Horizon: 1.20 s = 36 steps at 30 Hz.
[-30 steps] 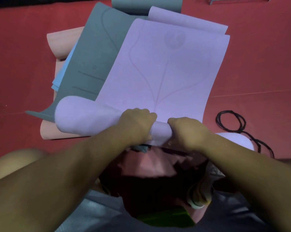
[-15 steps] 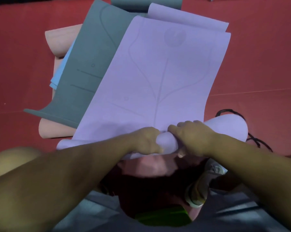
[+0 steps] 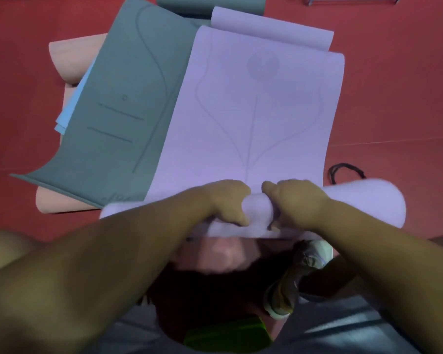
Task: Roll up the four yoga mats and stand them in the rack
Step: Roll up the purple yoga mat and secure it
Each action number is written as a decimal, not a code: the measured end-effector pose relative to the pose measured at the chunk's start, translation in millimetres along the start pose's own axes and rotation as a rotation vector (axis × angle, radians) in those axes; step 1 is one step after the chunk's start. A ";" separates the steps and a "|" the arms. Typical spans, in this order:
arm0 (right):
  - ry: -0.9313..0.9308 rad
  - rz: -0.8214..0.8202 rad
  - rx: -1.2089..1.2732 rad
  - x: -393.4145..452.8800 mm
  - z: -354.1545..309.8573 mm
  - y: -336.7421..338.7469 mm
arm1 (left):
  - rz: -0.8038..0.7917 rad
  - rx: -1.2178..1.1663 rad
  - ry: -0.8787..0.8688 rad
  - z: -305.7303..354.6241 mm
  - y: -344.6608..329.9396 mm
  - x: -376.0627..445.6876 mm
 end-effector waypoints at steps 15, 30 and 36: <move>0.000 -0.062 0.263 13.0 -13.7 3.0 | 0.019 0.084 0.026 -41.8 -0.9 -15.2; 0.038 -0.109 0.369 37.3 -6.5 -5.2 | 0.138 0.262 0.012 -37.8 -2.7 -1.4; 0.052 -0.133 0.256 35.6 -24.3 -20.8 | -0.188 -0.089 0.030 -67.8 -15.2 9.4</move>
Point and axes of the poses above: each hand's wrist, its own x-axis towards the middle knuckle, its own y-axis out of the back of the hand, z = x × y, the point moved 3 cm from there along x, towards the middle knuckle, and after that the axes turned 2 degrees about z, right-handed, at the moved point
